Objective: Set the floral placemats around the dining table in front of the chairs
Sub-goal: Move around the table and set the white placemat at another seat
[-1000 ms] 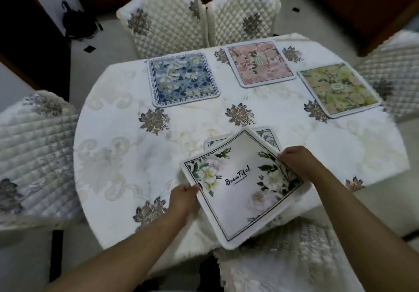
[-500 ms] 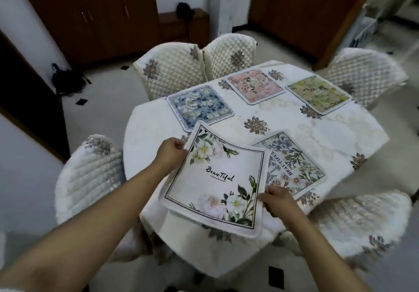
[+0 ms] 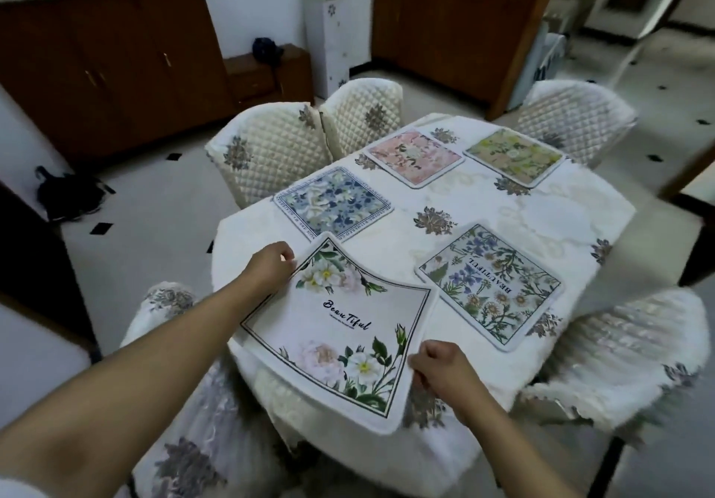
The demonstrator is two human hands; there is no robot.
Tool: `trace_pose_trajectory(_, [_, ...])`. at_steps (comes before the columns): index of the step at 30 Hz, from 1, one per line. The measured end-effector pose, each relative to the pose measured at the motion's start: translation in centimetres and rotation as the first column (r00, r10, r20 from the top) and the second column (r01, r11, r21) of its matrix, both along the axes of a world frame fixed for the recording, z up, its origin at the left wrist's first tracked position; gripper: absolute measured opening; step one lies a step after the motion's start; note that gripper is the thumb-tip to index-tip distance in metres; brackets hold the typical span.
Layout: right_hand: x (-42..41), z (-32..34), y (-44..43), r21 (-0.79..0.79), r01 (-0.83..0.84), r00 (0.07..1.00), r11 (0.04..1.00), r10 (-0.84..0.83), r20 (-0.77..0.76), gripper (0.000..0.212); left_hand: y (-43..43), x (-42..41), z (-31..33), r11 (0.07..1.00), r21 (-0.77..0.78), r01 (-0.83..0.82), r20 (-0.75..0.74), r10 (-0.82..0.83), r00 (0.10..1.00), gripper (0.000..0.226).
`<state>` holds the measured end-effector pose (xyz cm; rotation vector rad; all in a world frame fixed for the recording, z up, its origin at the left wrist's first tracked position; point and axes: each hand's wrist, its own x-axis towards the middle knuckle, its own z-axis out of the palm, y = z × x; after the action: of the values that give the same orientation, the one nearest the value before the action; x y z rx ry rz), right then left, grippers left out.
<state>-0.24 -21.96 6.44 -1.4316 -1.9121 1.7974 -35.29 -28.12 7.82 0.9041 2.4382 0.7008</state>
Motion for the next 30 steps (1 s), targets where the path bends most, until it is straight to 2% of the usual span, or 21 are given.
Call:
trace_pose_trajectory(4, [-3.5,-1.8,-4.5,0.002,0.181,0.983,0.983,-0.181,0.032,0.034,1.1,-4.0,-1.7,0.99,0.015,0.141,0.029,-0.141,0.99,0.005])
trace_pose_trajectory(7, [-5.6,-2.9,-7.8,0.048,0.273,0.96,0.961,-0.275,0.059,0.031,0.7,-6.4,-3.0,0.974,-0.032,0.223,0.1,-0.219,0.971,0.016])
trace_pose_trajectory(14, [-9.5,-4.6,-10.6,0.081,0.314,0.936,0.946,-0.323,0.139,0.033,-1.5,-9.9,-5.5,0.96,-0.058,0.275,0.041,-0.273,0.961,0.011])
trace_pose_trajectory(19, [-12.0,-6.4,-11.0,0.059,0.294,0.941,0.954,-0.3,0.156,0.036,-2.6,-11.9,-6.4,0.968,-0.034,0.249,0.035,-0.247,0.968,0.011])
trace_pose_trajectory(23, [-13.7,-7.1,-11.5,0.064,0.341,0.918,0.938,-0.347,0.192,0.034,-1.7,-13.6,-7.6,0.963,-0.055,0.263,0.053,-0.261,0.964,0.013])
trace_pose_trajectory(30, [-16.7,-8.7,-12.3,0.107,0.473,0.816,0.874,-0.481,0.32,0.037,1.8,-16.0,-10.4,0.898,-0.025,0.439,0.13,-0.432,0.892,0.011])
